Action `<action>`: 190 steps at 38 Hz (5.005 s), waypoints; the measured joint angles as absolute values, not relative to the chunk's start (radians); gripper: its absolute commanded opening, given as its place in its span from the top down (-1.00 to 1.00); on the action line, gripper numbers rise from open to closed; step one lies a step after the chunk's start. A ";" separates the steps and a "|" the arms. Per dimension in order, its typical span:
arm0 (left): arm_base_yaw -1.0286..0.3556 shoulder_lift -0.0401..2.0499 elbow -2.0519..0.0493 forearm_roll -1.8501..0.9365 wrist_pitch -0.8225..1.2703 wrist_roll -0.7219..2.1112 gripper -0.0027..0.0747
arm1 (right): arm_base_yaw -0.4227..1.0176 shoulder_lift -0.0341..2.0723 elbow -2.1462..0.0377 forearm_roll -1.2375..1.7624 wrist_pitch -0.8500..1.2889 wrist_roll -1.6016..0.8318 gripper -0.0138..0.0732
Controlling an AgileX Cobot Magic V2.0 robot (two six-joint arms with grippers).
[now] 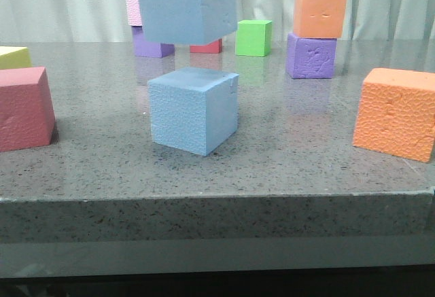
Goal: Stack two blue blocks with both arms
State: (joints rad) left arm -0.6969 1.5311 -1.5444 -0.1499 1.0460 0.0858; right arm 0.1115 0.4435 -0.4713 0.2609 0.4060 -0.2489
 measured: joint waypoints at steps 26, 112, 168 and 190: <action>-0.697 1.587 -1.515 -0.149 1.022 0.086 -0.47 | 0.111 0.444 -0.471 0.261 0.406 -0.249 0.84; -0.697 0.690 -0.660 -0.028 0.232 0.086 0.98 | 0.111 0.444 -0.471 0.261 0.406 -0.249 0.84; -0.697 0.151 -0.319 -0.110 0.226 0.086 0.98 | 0.111 0.444 -0.471 0.261 0.406 -0.249 0.84; -0.362 -0.005 -0.076 -0.091 0.222 0.086 0.98 | 0.111 0.444 -0.471 0.261 0.408 -0.249 0.84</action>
